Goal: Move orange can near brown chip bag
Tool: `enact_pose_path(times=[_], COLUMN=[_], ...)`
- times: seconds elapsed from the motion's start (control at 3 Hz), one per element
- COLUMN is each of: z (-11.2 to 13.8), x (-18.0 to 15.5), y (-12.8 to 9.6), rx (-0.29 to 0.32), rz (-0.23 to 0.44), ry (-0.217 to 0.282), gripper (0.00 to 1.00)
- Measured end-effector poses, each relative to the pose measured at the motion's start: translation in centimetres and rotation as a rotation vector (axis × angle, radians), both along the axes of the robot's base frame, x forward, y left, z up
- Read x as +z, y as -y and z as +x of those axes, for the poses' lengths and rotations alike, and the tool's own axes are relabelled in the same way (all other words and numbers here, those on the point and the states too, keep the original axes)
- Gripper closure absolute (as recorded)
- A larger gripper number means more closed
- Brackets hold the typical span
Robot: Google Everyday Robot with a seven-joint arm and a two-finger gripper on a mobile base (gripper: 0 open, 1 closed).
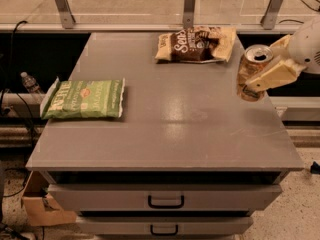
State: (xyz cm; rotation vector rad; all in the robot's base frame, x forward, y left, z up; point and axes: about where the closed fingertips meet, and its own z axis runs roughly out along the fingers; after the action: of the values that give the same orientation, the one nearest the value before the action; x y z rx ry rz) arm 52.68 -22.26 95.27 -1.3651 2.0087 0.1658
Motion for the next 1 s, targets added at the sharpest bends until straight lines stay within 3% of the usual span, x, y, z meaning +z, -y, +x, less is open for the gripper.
enact_pose_path(times=[0.33,0.67,1.0], z=[0.3,0.3,2.4], x=[1.7,1.6,1.4], y=[0.3,0.2,-1.2], rx=[-0.004,-0.003,-0.010], rz=[-0.003,-0.003,0.026], ry=[0.031,0.028,0.054], gripper=[1.00,1.00,1.00])
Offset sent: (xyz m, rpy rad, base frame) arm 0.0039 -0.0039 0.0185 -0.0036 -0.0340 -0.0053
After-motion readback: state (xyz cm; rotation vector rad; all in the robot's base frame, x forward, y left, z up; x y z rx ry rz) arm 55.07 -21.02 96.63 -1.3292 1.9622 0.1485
